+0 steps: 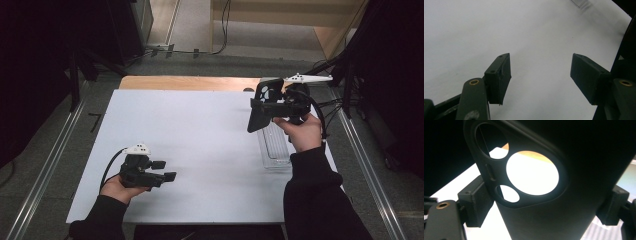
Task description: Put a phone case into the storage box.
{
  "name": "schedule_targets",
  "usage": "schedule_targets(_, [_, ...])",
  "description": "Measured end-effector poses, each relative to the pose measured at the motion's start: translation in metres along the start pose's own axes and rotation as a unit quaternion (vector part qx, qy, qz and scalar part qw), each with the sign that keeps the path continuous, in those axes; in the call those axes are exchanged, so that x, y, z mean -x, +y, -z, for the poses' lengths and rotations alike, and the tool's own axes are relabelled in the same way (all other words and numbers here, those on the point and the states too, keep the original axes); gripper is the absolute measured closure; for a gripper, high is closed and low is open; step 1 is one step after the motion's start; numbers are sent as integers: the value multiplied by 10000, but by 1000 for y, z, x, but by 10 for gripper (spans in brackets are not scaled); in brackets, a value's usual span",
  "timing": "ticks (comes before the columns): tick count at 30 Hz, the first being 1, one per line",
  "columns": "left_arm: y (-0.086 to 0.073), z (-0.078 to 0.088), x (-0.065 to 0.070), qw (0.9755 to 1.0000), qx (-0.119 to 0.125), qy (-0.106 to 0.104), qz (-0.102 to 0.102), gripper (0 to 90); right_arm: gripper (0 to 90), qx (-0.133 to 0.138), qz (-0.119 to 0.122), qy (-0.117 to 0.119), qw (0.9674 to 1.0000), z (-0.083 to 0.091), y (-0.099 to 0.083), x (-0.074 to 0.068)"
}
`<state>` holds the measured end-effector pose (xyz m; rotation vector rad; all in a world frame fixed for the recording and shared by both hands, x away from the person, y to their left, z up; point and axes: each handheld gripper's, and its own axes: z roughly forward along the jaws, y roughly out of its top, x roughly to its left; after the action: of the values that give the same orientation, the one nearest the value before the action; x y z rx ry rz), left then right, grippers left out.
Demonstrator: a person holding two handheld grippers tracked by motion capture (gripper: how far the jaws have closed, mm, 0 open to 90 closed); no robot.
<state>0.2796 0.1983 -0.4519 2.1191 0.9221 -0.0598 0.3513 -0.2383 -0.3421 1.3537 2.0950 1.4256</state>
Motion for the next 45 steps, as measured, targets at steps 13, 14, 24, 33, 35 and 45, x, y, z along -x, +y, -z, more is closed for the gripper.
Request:
schedule_targets(13, [-1, 1, 2, 10000, 62, 3, -8, 330, 136, -10, -397, -760, 9963, -15, 1, 46])
schedule_targets(14, [-1, 1, 2, 10000, 73, -17, -4, 330, 136, -19, -410, -786, 9961, -16, 1, 48])
schedule_targets(24, [0, 0, 2, 9999, 85, -46, -31, 330, 136, -9, -609, -1185, 9911, -29, 3, 78])
schedule_targets(33, [0, -1, 2, 10000, 74, -51, -32, 330, 136, -250, -663, -1443, 9870, -56, 3, 99])
schedule_targets(35, [0, -2, 2, 9999, 77, -68, -43, 330, 136, -313, -663, -1506, 9859, -62, 3, 104])
schedule_targets(45, [0, -4, 4, 9999, 21, -93, -76, 330, 135, -623, -744, -1667, 9812, -90, -5, 113])
